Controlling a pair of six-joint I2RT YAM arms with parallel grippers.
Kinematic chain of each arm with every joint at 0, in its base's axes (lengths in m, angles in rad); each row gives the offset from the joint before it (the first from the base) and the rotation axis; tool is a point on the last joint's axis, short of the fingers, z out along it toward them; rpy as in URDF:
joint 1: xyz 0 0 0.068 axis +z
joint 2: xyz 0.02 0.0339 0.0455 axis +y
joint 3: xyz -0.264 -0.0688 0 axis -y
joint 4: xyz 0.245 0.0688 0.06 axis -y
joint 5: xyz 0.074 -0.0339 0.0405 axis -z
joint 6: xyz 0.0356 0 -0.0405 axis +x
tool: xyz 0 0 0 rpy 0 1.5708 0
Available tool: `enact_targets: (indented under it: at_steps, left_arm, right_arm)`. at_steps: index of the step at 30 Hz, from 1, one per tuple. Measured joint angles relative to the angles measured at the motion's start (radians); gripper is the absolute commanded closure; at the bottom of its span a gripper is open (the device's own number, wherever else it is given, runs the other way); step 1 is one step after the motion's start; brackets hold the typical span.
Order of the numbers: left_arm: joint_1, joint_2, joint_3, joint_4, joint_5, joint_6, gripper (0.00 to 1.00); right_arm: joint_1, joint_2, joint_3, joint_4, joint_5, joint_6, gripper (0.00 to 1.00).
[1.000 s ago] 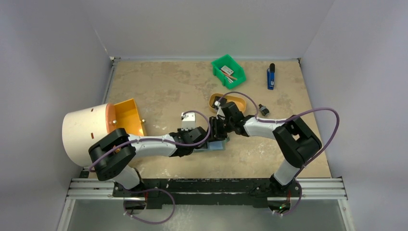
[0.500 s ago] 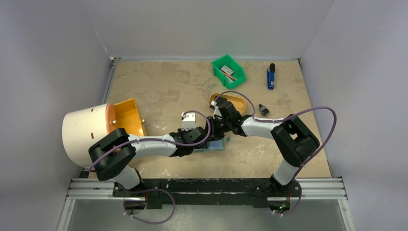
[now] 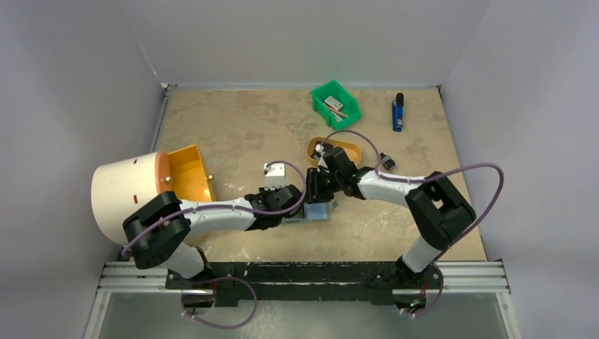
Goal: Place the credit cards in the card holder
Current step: Insert the credit card into the card holder.
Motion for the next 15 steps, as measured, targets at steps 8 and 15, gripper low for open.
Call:
enact_targets:
  at_steps: [8, 15]
  left_arm:
    - [0.000, 0.023, 0.000, 0.001, 0.002, 0.000, 1.00]
    - [0.000, 0.050, 0.000, 0.003, 0.012, 0.001, 1.00]
  right_arm:
    - [0.000, 0.086, 0.023, 0.000, -0.024, -0.001, 0.58]
    - [0.009, 0.107, 0.060, 0.001, -0.035, -0.016, 0.59]
